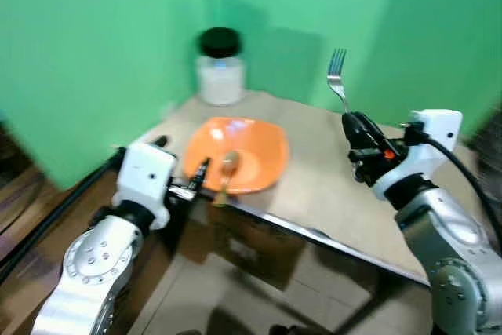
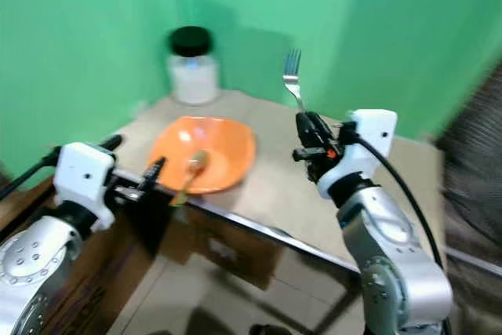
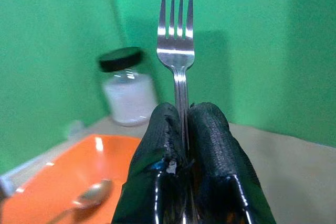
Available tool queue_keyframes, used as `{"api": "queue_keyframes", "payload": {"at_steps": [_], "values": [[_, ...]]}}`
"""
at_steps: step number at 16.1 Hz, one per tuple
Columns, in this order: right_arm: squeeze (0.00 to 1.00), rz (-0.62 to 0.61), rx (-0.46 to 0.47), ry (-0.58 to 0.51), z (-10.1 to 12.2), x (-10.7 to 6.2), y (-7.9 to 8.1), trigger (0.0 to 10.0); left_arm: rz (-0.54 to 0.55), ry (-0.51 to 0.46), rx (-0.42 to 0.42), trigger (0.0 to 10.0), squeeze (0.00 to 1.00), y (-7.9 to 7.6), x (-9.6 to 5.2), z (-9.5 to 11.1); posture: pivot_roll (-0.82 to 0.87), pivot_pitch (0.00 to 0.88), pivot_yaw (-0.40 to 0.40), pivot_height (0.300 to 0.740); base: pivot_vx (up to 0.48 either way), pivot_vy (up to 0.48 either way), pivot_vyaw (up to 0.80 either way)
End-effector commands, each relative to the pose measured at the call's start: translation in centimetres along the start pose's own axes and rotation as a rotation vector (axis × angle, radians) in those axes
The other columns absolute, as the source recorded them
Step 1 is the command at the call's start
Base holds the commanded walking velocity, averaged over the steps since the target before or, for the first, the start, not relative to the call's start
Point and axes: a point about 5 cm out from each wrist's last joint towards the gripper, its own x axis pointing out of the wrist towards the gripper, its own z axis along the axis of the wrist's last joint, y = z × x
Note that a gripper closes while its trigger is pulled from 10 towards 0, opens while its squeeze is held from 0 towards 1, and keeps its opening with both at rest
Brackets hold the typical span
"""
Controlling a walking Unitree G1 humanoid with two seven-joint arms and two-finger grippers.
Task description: Setting the table
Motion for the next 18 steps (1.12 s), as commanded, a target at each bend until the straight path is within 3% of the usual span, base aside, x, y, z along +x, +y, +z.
{"api": "queue_keyframes", "payload": {"at_steps": [1,9,16,18], "values": [[0.0,-0.022,-0.035,-0.008,0.0,0.3,0.0,10.0,0.022,-0.008,0.002,10.0,0.0,0.1,-0.3,0.3,0.06,0.0,-0.02,0.74,0.0,0.0,-0.8],[0.0,-0.013,-0.112,0.03,-0.6,1.2,0.2,10.0,0.091,-0.001,-0.014,10.0,0.0,0.4,-0.5,0.3,0.08,0.0,-0.046,0.74,0.0,0.0,-0.8],[0.0,-0.166,-0.124,0.023,-0.6,0.7,-1.6,10.0,0.081,-0.017,-0.009,10.0,0.0,0.8,0.3,0.4,0.06,0.0,-0.013,0.74,0.0,0.0,-0.8],[0.0,-0.194,-0.134,0.04,-1.0,0.5,-1.8,10.0,0.117,-0.028,-0.048,10.0,0.0,1.2,0.8,0.5,0.05,0.0,-0.008,0.74,0.0,0.0,-0.8]]}}
